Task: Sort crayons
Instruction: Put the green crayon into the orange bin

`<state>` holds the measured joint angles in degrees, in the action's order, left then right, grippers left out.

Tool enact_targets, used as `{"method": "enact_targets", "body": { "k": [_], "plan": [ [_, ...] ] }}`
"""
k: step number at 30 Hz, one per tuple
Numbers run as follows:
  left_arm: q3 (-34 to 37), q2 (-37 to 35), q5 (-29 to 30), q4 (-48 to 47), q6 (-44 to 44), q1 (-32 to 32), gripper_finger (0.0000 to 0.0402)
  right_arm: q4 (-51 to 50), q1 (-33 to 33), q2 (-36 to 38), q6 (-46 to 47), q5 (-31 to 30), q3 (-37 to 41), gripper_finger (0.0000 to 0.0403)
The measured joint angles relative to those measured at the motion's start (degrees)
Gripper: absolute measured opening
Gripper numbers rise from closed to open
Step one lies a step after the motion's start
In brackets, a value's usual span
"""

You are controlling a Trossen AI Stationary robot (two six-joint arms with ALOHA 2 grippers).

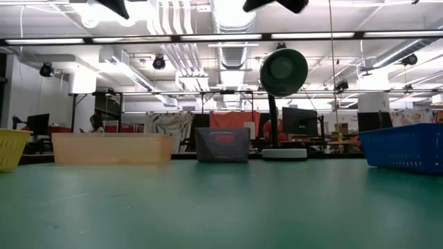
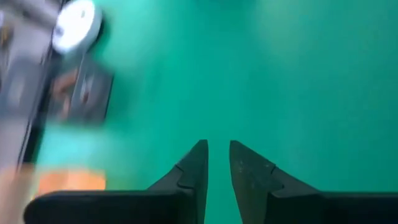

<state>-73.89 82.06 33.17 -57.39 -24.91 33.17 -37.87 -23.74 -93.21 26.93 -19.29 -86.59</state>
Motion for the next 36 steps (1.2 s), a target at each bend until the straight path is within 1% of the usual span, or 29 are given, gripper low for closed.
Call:
{"method": "enact_targets", "body": {
  "k": [3, 6, 11, 15, 19, 21, 30, 34, 36],
  "plan": [
    [1.82, -0.24, 0.38, 8.3, 8.22, 0.0, 0.0041, -4.07, -0.16, 0.0, 5.26, 4.29, 0.0, 0.0102],
    [4.54, -0.55, 0.38, 15.64, 13.28, 0.0, 0.0039, -8.24, -0.88, 0.0, 10.59, 7.63, 0.02, 0.0098],
    [9.49, -0.61, 0.37, 25.89, 18.48, 0.0, 0.0039, -14.25, -3.14, 0.0, 19.31, 9.23, 0.04, 0.0096],
    [13.55, -0.63, -0.44, 34.48, 22.34, -0.33, 0.0039, -18.5, -5.18, -0.01, 25.55, 9.28, 0.49, 0.0097],
    [16.32, -0.78, -4.42, 41.42, 25.76, -1.32, 0.0039, -23.09, -7.0, 0.0, 33.2, 9.69, 1.92, 0.0091],
    [17.66, -1.21, -6.65, 44.51, 27.47, -2.04, 0.0039, -24.67, -7.86, 0.0, 36.96, 11.1, 3.08, 0.0088],
    [23.73, -3.24, -19.16, 59.61, 34.21, -6.48, 0.0039, -25.07, -13.57, -0.01, 53.34, 18.11, 10.39, 0.0082],
    [26.85, -3.99, -22.04, 66.21, 35.19, -8.7, 0.0039, -25.15, -16.52, 0.0, 61.17, 21.24, 13.73, 0.0086],
    [27.72, -4.07, -22.22, 68.67, 35.21, -9.64, 0.0039, -25.07, -17.65, 0.0, 65.26, 22.97, 15.1, 0.0091]
  ]
}}
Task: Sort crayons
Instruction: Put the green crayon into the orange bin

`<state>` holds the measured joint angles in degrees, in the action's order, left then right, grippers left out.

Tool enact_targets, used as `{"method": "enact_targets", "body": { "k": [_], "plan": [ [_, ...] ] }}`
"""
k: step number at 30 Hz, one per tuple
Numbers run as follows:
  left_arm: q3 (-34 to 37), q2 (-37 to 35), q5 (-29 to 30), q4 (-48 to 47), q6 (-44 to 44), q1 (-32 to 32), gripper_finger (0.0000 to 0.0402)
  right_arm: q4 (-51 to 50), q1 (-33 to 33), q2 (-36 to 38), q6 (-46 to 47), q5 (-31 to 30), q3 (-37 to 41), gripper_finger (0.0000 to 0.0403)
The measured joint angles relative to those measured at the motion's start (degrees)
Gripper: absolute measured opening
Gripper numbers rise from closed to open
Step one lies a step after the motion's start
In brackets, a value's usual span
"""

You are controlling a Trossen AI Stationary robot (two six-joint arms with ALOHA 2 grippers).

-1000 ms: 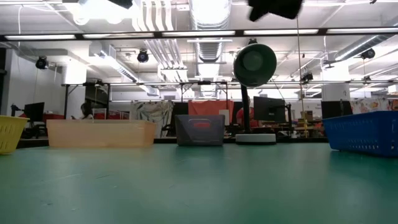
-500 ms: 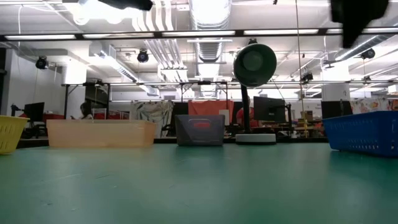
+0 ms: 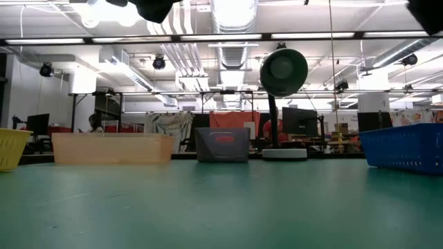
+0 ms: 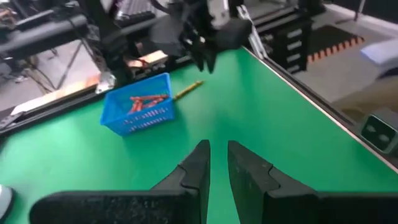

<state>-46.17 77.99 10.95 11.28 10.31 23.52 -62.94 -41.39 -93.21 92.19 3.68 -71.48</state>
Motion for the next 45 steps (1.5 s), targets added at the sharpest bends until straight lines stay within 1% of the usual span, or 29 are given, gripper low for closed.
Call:
{"method": "enact_targets", "body": {
  "k": [3, 6, 13, 18, 25, 28, 34, 39, 45],
  "plan": [
    [0.7, -0.1, -0.01, 2.39, 0.13, -0.98, 0.0039, -0.1, -1.44, 0.0, 5.07, 2.65, 2.02, 0.0104],
    [0.78, -0.12, -0.01, 4.25, 1.23, -1.64, 0.0039, -0.04, -2.18, 0.0, 8.59, 4.02, 4.1, 0.0123],
    [-1.6, -0.33, -0.01, 4.68, 3.77, -3.25, 0.0039, 0.64, -2.12, 0.0, 10.05, 5.78, 9.53, 0.0165],
    [-2.56, -2.18, -0.01, 4.31, 4.84, -4.45, 0.0039, 1.59, -2.14, 0.0, 9.99, 5.79, 11.83, 0.0172],
    [-2.54, -6.77, 0.01, 3.56, 0.25, -6.18, 0.0039, 6.21, -2.14, 0.0, 10.02, 5.73, 15.38, 0.0165],
    [-2.52, -8.63, 0.01, 2.27, -0.28, -6.14, 0.0039, 8.16, -2.14, 0.0, 10.03, 5.29, 16.88, 0.0164],
    [-2.47, -9.96, 0.01, -0.83, -2.14, -6.12, 0.0039, 9.68, -2.18, 0.2, 10.23, 4.01, 17.99, 0.0155],
    [-2.45, -9.76, 0.01, -1.95, -2.47, -6.11, 0.0039, 10.1, -2.21, 0.2, 10.23, 3.12, 17.99, 0.0128],
    [-2.45, -9.78, 0.01, -2.07, -2.69, -6.12, 0.0039, 10.89, -2.18, 0.14, 10.25, 2.59, 18.01, 0.008]
  ]
}}
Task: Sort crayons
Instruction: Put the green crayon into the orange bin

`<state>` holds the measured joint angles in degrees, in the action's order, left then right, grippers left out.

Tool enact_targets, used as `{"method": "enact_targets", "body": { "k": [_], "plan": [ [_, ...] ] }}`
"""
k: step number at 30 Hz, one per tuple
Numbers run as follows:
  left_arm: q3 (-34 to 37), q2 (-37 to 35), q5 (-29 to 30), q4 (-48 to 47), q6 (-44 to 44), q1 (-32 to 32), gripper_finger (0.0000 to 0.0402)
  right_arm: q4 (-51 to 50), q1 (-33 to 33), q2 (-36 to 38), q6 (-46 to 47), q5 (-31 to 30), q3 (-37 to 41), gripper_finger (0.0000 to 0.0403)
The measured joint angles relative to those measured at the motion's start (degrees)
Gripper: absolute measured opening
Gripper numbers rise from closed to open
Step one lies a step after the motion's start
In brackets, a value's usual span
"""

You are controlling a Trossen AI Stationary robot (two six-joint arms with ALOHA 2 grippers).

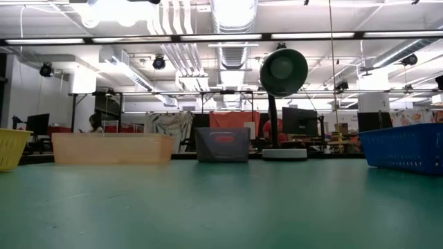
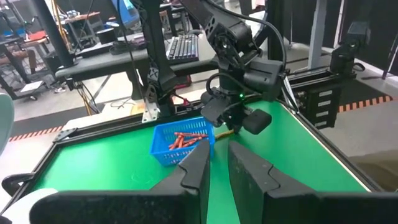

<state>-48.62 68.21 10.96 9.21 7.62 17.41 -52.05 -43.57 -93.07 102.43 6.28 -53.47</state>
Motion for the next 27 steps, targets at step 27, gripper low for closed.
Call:
{"method": "enact_targets", "body": {
  "k": [27],
  "plan": [
    [0.0, -1.52, 0.0, -0.8, -2.8, 0.0, 0.0039, 7.95, 0.3, 1.41, -14.78, -4.77, -10.57, 0.0009]
  ]
}}
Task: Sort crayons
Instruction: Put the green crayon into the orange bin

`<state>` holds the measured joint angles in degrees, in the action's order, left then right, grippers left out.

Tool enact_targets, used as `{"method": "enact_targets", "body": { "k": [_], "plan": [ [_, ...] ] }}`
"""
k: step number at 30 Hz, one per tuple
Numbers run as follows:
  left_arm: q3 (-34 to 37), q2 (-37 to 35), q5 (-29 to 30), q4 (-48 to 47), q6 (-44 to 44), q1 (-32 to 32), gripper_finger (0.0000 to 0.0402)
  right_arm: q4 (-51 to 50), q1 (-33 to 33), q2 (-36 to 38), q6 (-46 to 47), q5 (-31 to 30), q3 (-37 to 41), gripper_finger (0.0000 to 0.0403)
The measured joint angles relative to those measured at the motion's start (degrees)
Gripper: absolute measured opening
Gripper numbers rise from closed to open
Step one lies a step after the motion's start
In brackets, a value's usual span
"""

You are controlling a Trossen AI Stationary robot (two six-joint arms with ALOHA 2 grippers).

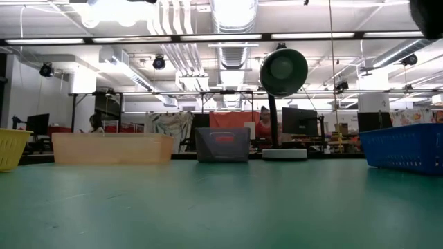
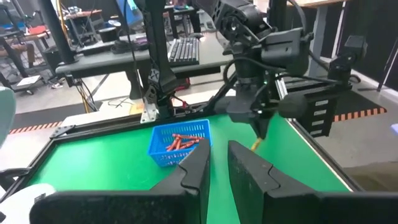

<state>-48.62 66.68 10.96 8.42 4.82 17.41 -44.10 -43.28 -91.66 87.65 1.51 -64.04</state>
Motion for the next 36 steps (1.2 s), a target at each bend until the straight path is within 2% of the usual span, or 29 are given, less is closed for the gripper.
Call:
{"method": "enact_targets", "body": {
  "k": [6, 13, 19, 24, 36],
  "plan": [
    [0.02, -3.57, 0.02, -1.47, 0.0, 0.02, 0.0039, 4.85, 3.32, 0.0, -8.5, -8.1, -2.24, 0.0009],
    [0.42, -9.6, 0.04, -6.2, -1.44, 0.84, 0.0039, 12.82, 12.54, -0.04, -25.77, -10.53, -2.24, 0.0009],
    [3.18, -14.15, 0.07, -6.47, -2.45, 2.1, 0.0039, 24.43, 23.61, -0.28, -43.49, -10.72, -2.27, 0.0009],
    [6.79, -18.26, 0.5, -6.44, -3.82, 2.32, 0.0039, 34.15, 31.91, -0.39, -54.7, -10.73, -2.94, 0.0009],
    [11.24, -29.76, 0.62, -5.13, -2.83, 2.32, 0.0039, 54.48, 44.45, -0.39, -70.67, -10.66, -4.01, 0.0009]
  ]
}}
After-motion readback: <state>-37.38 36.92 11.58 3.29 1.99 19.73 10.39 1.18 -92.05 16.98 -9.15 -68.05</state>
